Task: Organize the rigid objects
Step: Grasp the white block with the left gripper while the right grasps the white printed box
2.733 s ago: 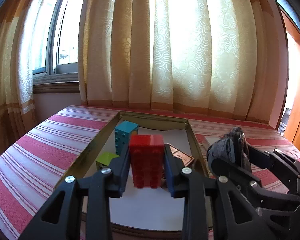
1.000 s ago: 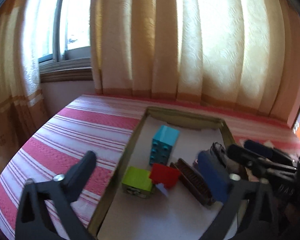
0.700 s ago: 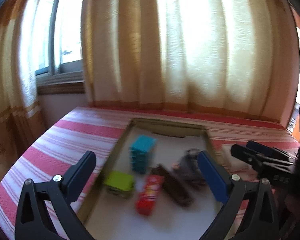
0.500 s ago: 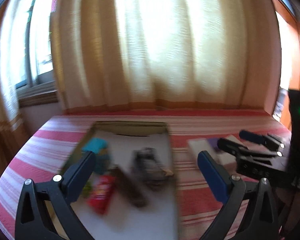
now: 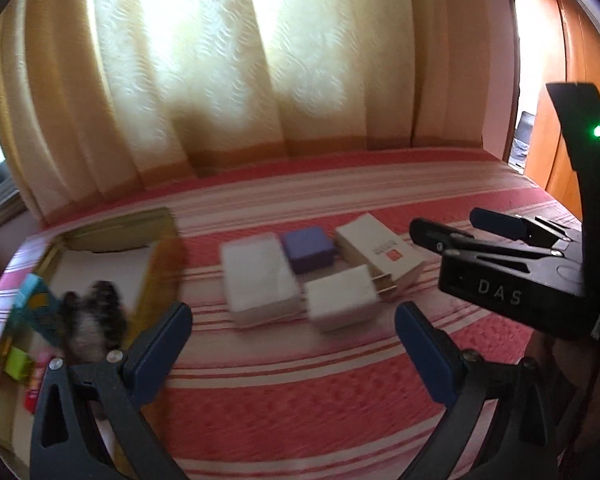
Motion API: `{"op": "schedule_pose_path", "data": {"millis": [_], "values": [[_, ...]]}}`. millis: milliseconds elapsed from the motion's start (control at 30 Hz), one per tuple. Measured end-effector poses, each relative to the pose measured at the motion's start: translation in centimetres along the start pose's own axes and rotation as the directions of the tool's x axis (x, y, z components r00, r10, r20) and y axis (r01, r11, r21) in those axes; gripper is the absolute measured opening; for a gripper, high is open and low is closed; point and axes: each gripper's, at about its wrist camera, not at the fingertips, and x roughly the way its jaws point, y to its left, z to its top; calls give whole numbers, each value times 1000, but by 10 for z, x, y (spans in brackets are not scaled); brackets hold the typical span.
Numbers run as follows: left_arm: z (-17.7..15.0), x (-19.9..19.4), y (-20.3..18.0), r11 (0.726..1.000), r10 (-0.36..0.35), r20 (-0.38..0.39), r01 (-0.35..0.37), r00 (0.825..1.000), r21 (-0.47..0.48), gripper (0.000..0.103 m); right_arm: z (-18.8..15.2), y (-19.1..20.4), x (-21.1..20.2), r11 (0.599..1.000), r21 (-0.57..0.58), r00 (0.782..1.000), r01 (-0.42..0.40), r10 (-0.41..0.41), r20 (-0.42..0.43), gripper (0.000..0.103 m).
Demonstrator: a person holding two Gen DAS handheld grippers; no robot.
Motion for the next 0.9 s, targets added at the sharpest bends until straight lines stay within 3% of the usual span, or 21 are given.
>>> {"op": "schedule_pose_path", "data": {"millis": [200, 400, 600, 667, 700, 733, 900], "values": [[6, 21, -13, 999, -34, -62, 34, 997, -12, 102, 2, -14, -3, 998, 59, 1000, -2, 2, 2, 76], [5, 38, -15, 998, -66, -128, 64, 990, -19, 80, 0, -21, -7, 996, 84, 1000, 1, -2, 12, 76], [7, 44, -7, 993, -102, -148, 91, 984, -80, 80, 0, -20, -6, 997, 77, 1000, 17, -18, 16, 76], [7, 44, -8, 991, -121, -147, 112, 982, -71, 73, 0, -20, -5, 997, 75, 1000, 23, -24, 14, 76], [7, 45, -10, 991, -130, -152, 122, 980, -63, 58, -1, -20, -4, 997, 73, 1000, 26, -27, 13, 76], [6, 46, -11, 989, -141, -162, 133, 977, -59, 53, -1, -20, -4, 997, 71, 1000, 28, -29, 12, 76], [7, 44, -8, 986, -157, -149, 148, 976, -73, 50, 0, -21, -5, 997, 74, 999, 24, -25, 20, 76]]}}
